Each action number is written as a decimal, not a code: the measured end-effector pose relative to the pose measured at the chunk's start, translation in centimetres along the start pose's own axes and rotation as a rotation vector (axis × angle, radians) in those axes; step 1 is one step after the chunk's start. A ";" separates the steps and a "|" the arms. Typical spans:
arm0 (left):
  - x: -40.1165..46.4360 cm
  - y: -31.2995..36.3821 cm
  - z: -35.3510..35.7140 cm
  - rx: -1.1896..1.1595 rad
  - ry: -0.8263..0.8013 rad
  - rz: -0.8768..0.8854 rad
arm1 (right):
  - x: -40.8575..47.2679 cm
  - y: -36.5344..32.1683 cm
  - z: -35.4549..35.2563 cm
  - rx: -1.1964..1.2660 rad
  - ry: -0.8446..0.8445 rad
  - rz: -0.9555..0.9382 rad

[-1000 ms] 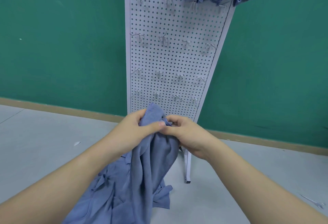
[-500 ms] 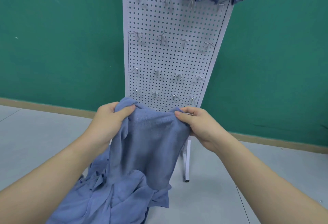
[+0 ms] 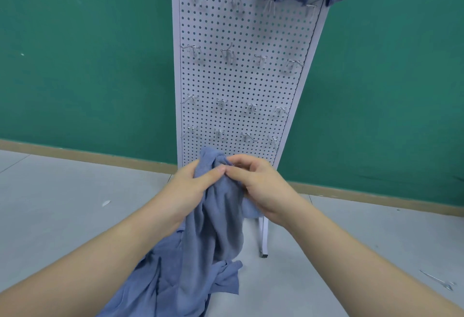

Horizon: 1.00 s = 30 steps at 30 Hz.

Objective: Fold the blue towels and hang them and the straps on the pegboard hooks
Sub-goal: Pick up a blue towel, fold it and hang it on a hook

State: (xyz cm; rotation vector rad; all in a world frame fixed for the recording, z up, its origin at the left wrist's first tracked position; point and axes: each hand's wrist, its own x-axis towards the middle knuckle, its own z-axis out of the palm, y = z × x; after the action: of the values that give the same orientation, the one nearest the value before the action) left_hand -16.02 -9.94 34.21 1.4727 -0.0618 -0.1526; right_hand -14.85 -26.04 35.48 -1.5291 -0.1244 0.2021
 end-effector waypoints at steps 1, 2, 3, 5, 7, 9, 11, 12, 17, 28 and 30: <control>0.2 -0.1 -0.2 0.012 0.057 0.020 | 0.1 0.0 0.1 0.010 0.011 0.001; 0.4 -0.1 -0.4 0.016 0.107 0.039 | 0.1 0.0 0.1 0.020 0.028 0.005; 0.6 -0.1 -0.7 0.014 0.144 0.056 | 0.0 -0.2 0.1 0.018 0.050 0.013; 0.9 0.1 -1.0 -0.017 0.194 0.080 | -0.3 -0.2 0.0 -0.074 0.076 0.022; 1.0 0.2 -1.1 -0.067 0.221 0.076 | -0.6 0.2 0.1 -0.240 0.028 0.045; 1.0 0.2 -0.9 -0.079 0.195 0.062 | -0.7 0.7 0.1 -0.366 -0.012 0.068; 0.9 0.2 -0.7 -0.071 0.151 0.044 | -0.6 0.5 -0.3 -0.405 0.023 0.072; 1.0 0.2 -0.8 -0.063 0.139 0.035 | -0.5 0.3 -0.6 -0.409 0.044 0.075; 1.5 0.5 -2.6 0.014 0.201 0.052 | 0.1 -0.7 -2.7 -0.382 0.091 0.083; 1.7 1.3 -5.3 0.109 0.252 -0.071 | 0.3 -2.3 -6.0 -0.112 0.352 -0.034; 1.7 1.5 -5.2 0.110 0.230 -0.139 | 0.1 -2.7 -6.0 -0.046 0.359 -0.051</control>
State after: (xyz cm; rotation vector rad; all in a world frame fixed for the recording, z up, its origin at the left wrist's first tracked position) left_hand -13.58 -4.88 35.06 1.5956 0.2223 -0.0924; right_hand -13.37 -31.96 37.94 -1.5824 0.1170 -0.1180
